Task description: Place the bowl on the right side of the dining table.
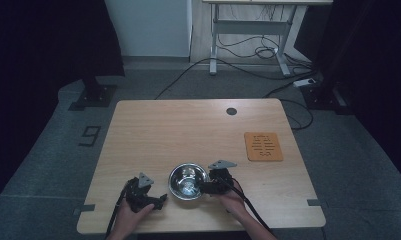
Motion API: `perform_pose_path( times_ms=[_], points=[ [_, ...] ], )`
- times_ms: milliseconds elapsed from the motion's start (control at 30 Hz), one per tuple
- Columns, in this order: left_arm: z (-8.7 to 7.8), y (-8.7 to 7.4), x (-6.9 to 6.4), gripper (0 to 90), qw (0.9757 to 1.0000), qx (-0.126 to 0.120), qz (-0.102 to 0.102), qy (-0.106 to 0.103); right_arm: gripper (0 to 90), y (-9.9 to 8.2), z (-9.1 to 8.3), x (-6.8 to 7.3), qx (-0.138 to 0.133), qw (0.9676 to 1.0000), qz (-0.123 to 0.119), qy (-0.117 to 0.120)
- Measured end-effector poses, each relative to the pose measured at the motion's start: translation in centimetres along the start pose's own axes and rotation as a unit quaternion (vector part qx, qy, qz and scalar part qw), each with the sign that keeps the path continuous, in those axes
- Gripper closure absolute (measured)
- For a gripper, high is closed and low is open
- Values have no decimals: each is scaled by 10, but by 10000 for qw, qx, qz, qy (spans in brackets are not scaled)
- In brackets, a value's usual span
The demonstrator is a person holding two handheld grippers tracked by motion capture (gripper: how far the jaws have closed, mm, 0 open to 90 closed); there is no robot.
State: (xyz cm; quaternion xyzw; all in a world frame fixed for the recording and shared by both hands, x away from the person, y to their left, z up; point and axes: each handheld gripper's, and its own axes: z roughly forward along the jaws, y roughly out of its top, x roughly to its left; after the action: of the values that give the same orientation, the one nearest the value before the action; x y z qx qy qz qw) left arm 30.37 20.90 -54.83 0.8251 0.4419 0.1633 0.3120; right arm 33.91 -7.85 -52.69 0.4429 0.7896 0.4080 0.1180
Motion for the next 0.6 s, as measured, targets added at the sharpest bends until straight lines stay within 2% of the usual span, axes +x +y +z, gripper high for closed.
perform_pose_path(
  times_ms=[267,367,600],
  points=[
    [0,0,0,0,10000,3,7,-10,403,-2,8,-2,134,9995,177,224],
    [0,0,-1,0,10000,5,12,-14,484,-5,11,-5,182,9986,352,340],
    [0,0,-1,0,10000,7,24,-23,597,-6,14,-7,305,9973,497,442]
  ],
)
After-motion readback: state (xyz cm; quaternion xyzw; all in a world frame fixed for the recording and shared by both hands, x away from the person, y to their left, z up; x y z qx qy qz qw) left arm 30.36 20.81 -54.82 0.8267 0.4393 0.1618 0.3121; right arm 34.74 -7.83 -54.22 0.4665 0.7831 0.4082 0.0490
